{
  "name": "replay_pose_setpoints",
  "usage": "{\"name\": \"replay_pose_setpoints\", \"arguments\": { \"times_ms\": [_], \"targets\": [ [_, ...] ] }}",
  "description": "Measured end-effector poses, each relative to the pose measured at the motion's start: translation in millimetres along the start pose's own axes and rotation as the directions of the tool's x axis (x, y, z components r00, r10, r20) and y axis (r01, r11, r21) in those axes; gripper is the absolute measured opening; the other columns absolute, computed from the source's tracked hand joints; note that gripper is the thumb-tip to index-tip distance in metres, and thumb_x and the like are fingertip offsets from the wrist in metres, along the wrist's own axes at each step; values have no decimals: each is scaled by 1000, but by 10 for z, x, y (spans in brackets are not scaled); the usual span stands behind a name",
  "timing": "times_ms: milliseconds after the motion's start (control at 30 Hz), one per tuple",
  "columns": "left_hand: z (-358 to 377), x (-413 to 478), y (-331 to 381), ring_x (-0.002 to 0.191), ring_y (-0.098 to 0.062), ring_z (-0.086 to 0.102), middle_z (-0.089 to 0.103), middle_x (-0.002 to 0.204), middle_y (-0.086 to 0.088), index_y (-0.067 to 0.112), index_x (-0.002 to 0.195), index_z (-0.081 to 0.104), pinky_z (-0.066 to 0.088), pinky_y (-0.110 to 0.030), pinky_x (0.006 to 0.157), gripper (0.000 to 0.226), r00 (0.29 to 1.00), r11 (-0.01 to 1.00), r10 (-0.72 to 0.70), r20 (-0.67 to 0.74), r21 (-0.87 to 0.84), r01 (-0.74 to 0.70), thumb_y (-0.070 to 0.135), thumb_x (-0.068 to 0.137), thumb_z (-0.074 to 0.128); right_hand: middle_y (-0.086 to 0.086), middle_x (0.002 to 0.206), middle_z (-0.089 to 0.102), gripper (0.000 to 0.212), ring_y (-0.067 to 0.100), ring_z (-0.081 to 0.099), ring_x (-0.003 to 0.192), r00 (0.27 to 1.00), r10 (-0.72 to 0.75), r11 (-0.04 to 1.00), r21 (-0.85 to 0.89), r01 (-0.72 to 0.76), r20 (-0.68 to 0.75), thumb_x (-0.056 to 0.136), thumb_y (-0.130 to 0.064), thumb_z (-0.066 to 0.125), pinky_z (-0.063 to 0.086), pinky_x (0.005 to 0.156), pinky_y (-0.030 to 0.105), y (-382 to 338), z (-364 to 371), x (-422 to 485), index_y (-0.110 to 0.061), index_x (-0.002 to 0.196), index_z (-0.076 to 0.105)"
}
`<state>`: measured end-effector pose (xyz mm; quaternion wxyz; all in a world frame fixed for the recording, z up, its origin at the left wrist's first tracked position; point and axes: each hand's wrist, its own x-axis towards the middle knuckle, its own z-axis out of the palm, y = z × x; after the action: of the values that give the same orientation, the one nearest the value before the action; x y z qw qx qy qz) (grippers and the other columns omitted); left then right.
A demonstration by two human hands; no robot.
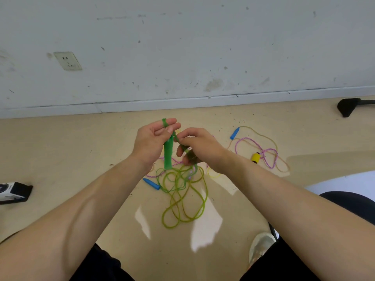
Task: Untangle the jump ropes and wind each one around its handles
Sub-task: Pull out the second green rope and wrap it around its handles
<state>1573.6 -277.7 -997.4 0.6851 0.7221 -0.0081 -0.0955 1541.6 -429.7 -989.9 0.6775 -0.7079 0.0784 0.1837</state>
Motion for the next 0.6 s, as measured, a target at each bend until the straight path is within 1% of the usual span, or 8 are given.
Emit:
{"name": "replay_pose_setpoints", "arguments": {
  "times_ms": [100,167,233,300,367,433,500,600],
  "targets": [
    [21,-3,4,100,-13,73,76,109,2,15,116,70,58,-29,90,22,996,999,10,-87,-43,-14,8,96,62,5,79,72,23,19,65,61,998,-9,994,113,3,54,99,-9,49,57,73,39,14,68,-42,-15,112,66],
    [35,-2,16,103,-11,72,76,108,3,19,111,72,57,-28,91,21,990,997,25,-138,-67,-34,7,96,63,5,88,73,31,19,65,68,996,-50,984,174,36,80,100,-7,47,57,74,38,39,122,-56,-13,124,66],
    [61,-12,22,107,-9,70,76,110,4,23,108,72,56,-25,90,21,985,996,28,-171,-79,-42,7,97,62,7,91,71,39,18,64,67,995,-77,977,203,63,65,100,-5,47,56,72,36,78,189,-63,-13,136,59],
    [89,-27,12,111,-12,68,74,116,5,27,105,71,57,-24,82,22,983,996,-10,-185,-86,-6,10,100,58,7,88,70,45,18,64,66,995,-99,978,186,93,24,99,-2,46,54,70,35,118,245,-64,-15,142,53],
    [91,-23,-2,116,-18,65,70,123,5,27,105,69,55,-29,76,25,984,992,-72,-163,-111,55,11,103,50,8,85,70,47,20,63,66,992,-125,982,141,127,-20,98,1,44,53,69,35,140,264,-71,-16,140,56],
    [68,-14,3,119,-21,63,68,127,6,23,118,63,53,-28,72,30,989,985,-115,-95,-137,102,6,105,42,8,83,69,46,20,63,66,988,-143,983,104,148,-55,97,3,42,53,68,35,136,255,-75,-17,134,62],
    [41,-9,29,117,-17,64,67,129,7,19,131,58,55,-28,73,39,994,989,-98,-48,-118,92,-2,104,40,7,83,68,43,20,64,65,985,-159,981,101,166,-74,98,2,43,55,66,33,116,257,-81,-16,132,64],
    [48,-22,48,107,-10,69,68,127,5,15,134,57,59,-28,78,42,995,994,-43,-87,-108,34,-6,102,42,9,85,69,30,18,67,65,971,-208,970,100,220,-114,101,-5,49,61,69,35,72,320,-126,-14,120,70]
  ]
}}
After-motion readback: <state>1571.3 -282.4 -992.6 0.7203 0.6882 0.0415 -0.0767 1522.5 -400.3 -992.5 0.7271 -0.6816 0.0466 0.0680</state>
